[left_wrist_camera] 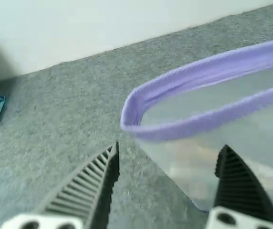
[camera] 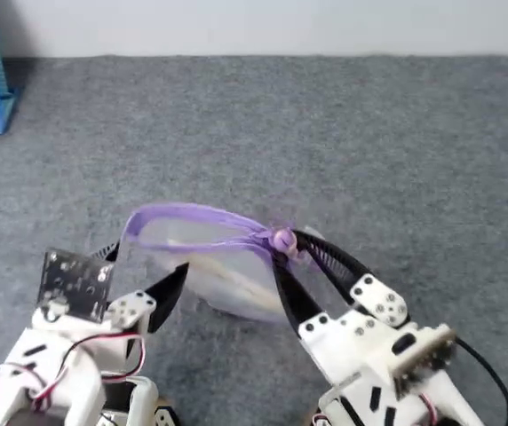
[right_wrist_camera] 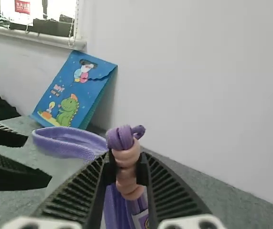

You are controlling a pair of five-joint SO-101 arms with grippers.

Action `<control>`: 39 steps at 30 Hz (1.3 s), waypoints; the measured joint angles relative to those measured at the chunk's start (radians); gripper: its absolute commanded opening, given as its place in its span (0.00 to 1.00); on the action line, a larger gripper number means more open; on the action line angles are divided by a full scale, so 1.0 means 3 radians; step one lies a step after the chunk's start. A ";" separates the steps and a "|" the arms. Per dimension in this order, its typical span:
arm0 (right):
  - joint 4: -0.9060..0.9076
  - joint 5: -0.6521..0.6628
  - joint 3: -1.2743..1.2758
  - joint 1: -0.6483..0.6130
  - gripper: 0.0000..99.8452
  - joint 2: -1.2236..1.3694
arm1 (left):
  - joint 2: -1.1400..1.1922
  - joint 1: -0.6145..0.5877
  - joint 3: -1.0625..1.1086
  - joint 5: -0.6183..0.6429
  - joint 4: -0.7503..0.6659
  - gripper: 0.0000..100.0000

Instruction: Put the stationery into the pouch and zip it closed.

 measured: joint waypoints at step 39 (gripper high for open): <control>0.1995 0.0440 -0.0353 0.1749 0.01 -0.0005 | 0.0941 0.0967 0.0005 0.0302 -0.0578 0.31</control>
